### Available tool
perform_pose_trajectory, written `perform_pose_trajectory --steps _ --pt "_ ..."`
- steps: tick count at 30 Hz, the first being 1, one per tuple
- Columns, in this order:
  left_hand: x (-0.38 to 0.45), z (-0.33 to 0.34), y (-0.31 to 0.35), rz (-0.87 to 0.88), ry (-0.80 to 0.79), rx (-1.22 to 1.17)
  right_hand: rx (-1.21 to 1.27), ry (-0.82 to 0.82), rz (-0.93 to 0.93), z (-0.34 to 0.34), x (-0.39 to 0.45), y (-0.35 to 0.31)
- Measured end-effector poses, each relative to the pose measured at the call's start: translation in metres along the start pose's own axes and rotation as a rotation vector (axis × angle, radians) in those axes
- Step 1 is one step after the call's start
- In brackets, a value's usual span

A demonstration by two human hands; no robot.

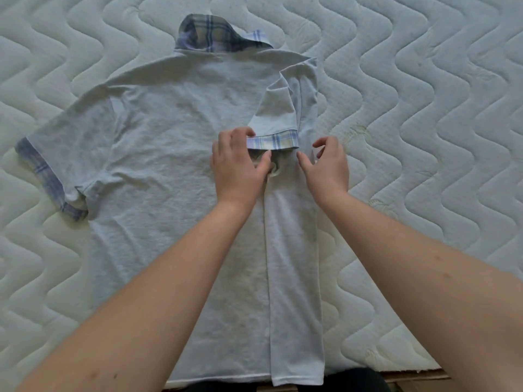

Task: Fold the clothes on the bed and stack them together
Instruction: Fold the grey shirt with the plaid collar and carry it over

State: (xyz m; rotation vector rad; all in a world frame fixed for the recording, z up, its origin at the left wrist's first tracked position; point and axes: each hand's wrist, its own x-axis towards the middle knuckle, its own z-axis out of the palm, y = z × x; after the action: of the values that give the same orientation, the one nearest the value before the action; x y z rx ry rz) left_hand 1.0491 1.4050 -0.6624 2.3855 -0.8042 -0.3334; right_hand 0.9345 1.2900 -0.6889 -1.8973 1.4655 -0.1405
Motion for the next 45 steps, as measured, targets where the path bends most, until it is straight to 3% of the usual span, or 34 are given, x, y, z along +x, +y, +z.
perform_pose_trajectory --steps 2,4,8,11,14,20,22,24,26,28,30,35,37,40,42,45 --pt "0.022 0.003 -0.004 0.012 -0.195 0.268 0.010 0.025 -0.032 -0.001 0.002 -0.007" --pt "0.039 0.006 -0.008 -0.023 -0.310 0.341 0.033 -0.027 -0.056 -0.001 0.007 -0.014" --pt "0.064 -0.003 -0.011 -0.233 -0.150 -0.061 0.032 -0.126 -0.110 -0.001 0.019 -0.021" --pt "0.085 -0.013 -0.019 -0.320 -0.081 -0.203 0.083 -0.134 -0.101 0.000 0.027 -0.021" --pt "0.100 -0.020 -0.035 -0.413 -0.046 -0.247 0.151 -0.110 -0.101 0.001 0.031 -0.021" --pt "0.096 -0.016 -0.058 -0.605 -0.163 -0.161 0.085 -0.064 -0.074 0.001 0.035 -0.019" --pt "0.088 -0.019 -0.054 -0.501 -0.011 -0.084 0.079 -0.073 -0.061 0.001 0.037 -0.019" --pt "0.078 -0.021 -0.046 -0.290 0.135 -0.017 0.073 -0.067 -0.065 0.002 0.039 -0.020" --pt "0.075 -0.017 -0.037 -0.198 0.049 0.002 0.068 -0.062 -0.076 0.005 0.041 -0.021" --pt "0.076 -0.009 -0.025 -0.307 -0.209 -0.013 0.054 -0.068 -0.080 0.009 0.043 -0.022" --pt "0.078 -0.003 -0.020 -0.405 -0.327 -0.045 0.043 -0.075 -0.066 0.012 0.045 -0.023" --pt "0.069 -0.008 -0.034 -0.466 -0.148 -0.241 0.050 -0.114 -0.026 0.013 0.052 -0.020" --pt "0.060 -0.010 -0.037 -0.432 -0.221 -0.265 0.070 -0.127 -0.019 0.012 0.055 -0.019" --pt "0.050 -0.008 -0.036 -0.324 -0.358 -0.084 0.107 -0.142 -0.010 0.010 0.058 -0.018" --pt "0.047 -0.009 -0.035 -0.284 -0.265 -0.079 0.114 -0.156 -0.016 0.009 0.059 -0.018" --pt "0.039 -0.014 -0.042 -0.356 -0.088 -0.278 0.117 -0.175 -0.033 0.007 0.060 -0.017"
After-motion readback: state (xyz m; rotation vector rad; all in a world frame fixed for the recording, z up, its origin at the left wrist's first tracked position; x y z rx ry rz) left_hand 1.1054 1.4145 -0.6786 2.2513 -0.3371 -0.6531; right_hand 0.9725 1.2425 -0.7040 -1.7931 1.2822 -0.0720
